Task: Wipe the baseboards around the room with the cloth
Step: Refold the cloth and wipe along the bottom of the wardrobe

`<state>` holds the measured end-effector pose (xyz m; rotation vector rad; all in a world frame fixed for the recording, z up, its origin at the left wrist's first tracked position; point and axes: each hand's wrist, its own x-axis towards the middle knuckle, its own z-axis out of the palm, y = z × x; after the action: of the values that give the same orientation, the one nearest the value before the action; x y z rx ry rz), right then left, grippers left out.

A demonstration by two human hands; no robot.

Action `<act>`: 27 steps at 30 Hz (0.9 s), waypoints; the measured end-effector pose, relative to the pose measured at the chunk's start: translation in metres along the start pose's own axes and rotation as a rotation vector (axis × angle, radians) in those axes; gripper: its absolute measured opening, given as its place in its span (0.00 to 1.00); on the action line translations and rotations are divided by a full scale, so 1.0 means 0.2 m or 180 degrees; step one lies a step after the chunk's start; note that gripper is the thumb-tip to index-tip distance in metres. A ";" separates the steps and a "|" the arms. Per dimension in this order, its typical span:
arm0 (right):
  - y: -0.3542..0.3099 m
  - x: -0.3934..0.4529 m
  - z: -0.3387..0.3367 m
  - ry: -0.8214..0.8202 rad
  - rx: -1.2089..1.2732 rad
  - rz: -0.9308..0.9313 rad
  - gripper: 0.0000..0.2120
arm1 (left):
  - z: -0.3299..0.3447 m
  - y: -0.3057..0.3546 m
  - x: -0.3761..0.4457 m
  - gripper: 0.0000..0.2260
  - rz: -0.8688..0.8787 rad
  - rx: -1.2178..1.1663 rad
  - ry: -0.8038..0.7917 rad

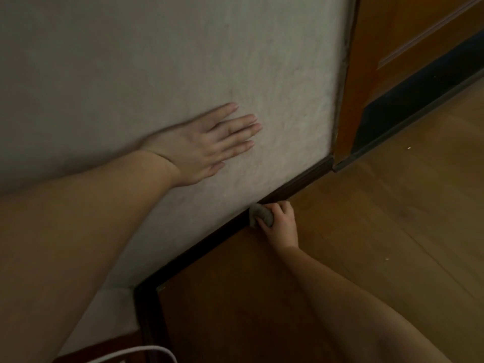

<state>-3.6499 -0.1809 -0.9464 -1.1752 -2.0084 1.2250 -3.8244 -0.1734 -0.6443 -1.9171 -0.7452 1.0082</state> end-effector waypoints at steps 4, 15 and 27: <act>0.16 0.17 -0.27 0.0149 -0.0299 0.0032 0.15 | 0.02 0.01 -0.01 0.29 -0.0040 -0.0014 0.0021; 0.39 0.56 -0.89 0.1249 -0.0488 0.1188 0.12 | 0.04 0.00 -0.01 0.30 -0.0143 -0.0094 0.0241; 0.11 0.08 -0.19 0.0293 0.0107 0.0746 0.17 | -0.03 -0.02 -0.01 0.28 -0.0029 -0.0118 0.0041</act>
<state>-3.6207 -0.1450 -0.9489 -1.4554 -1.8153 1.2844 -3.8199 -0.1751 -0.6391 -1.9484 -0.7694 0.9818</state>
